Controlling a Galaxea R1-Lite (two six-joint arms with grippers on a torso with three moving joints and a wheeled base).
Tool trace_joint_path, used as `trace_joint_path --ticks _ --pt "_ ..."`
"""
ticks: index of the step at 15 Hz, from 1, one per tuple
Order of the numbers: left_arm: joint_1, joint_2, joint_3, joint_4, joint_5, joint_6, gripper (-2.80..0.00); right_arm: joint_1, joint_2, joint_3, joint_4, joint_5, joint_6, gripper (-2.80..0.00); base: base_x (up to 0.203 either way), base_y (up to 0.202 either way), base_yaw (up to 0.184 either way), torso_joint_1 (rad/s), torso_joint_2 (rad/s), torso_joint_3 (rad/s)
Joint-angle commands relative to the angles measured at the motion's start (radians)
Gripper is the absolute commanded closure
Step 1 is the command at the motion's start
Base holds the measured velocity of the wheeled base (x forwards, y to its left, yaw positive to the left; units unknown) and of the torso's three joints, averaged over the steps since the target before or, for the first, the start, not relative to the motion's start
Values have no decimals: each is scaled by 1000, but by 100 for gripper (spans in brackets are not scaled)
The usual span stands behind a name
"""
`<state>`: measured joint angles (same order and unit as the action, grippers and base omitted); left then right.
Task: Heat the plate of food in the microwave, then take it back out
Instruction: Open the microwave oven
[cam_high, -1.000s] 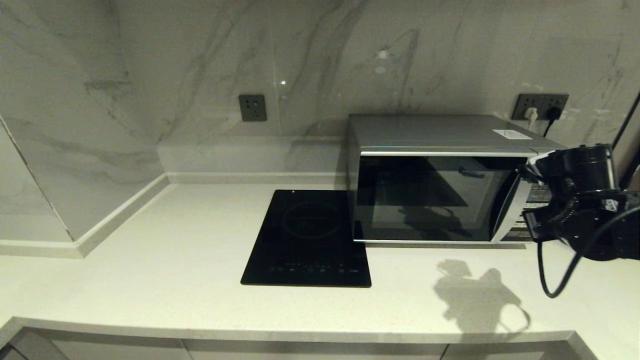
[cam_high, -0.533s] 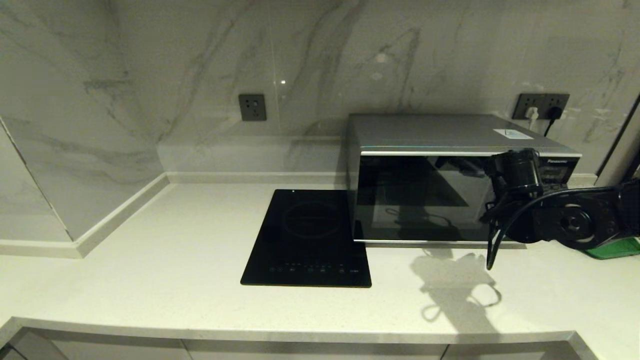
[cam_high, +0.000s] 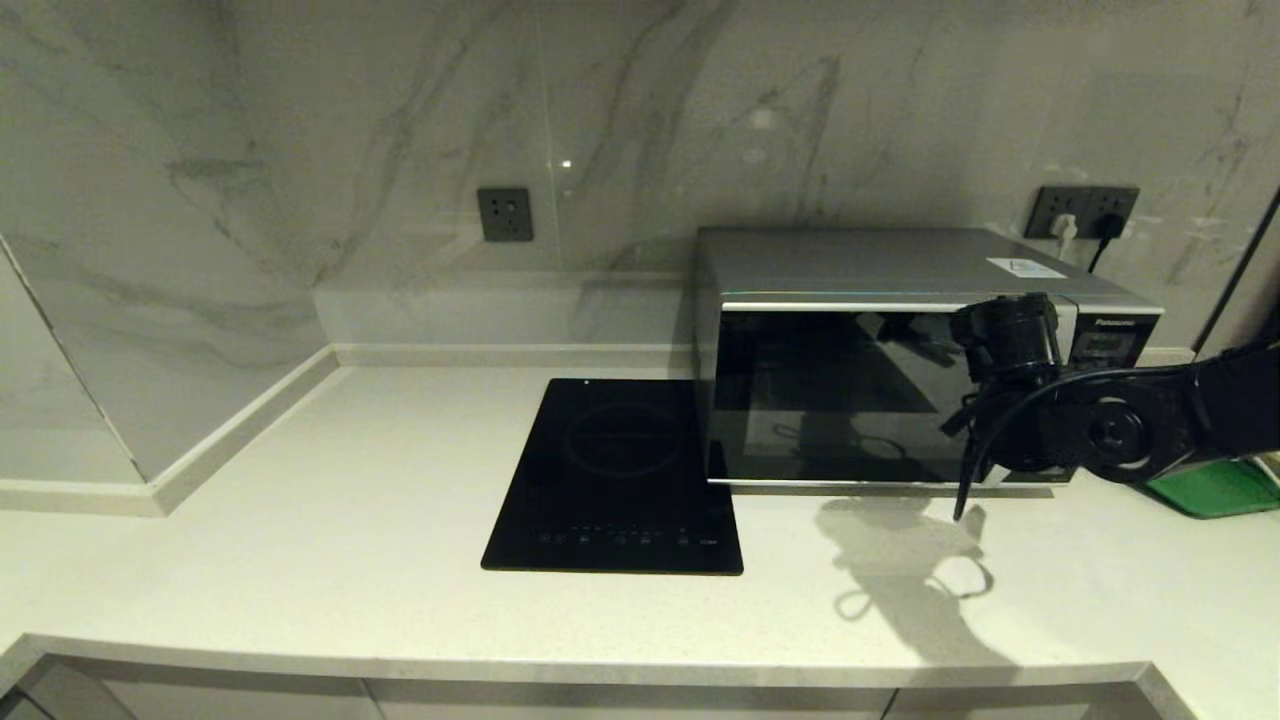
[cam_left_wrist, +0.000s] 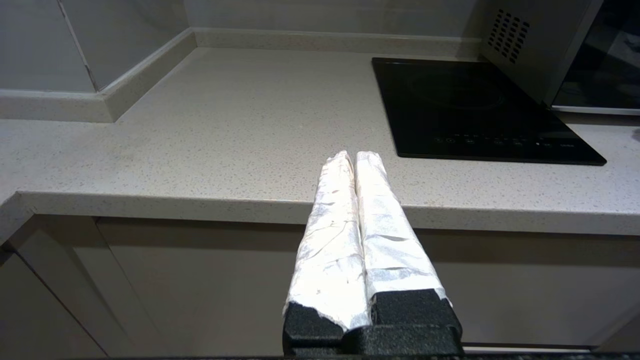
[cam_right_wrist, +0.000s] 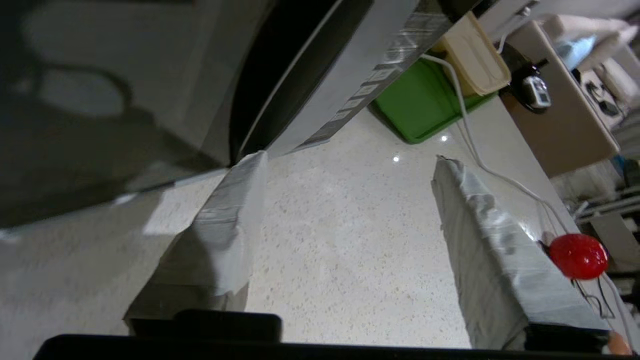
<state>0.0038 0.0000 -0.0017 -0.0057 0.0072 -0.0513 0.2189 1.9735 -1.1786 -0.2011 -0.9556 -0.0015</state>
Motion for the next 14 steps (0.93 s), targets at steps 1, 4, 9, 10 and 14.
trace_joint_path --ticks 1,4,9,10,14 --pt "1 -2 0 0 0 -1 0 -33 41 -54 1 -34 22 -280 0 0 0 0 0 0" --pt "1 -2 0 0 0 -1 0 -61 58 -53 2 -47 89 -280 0 0 0 0 0 0" --pt "1 -1 0 0 0 -1 0 -62 72 -62 8 -44 115 -280 0 0 0 0 0 0" --pt "0 0 0 0 0 -1 0 -62 82 -67 8 -43 116 -280 0 0 0 0 0 0" --pt "-1 -2 0 0 0 -1 0 -77 126 -127 7 -43 136 -280 0 0 0 0 0 0"
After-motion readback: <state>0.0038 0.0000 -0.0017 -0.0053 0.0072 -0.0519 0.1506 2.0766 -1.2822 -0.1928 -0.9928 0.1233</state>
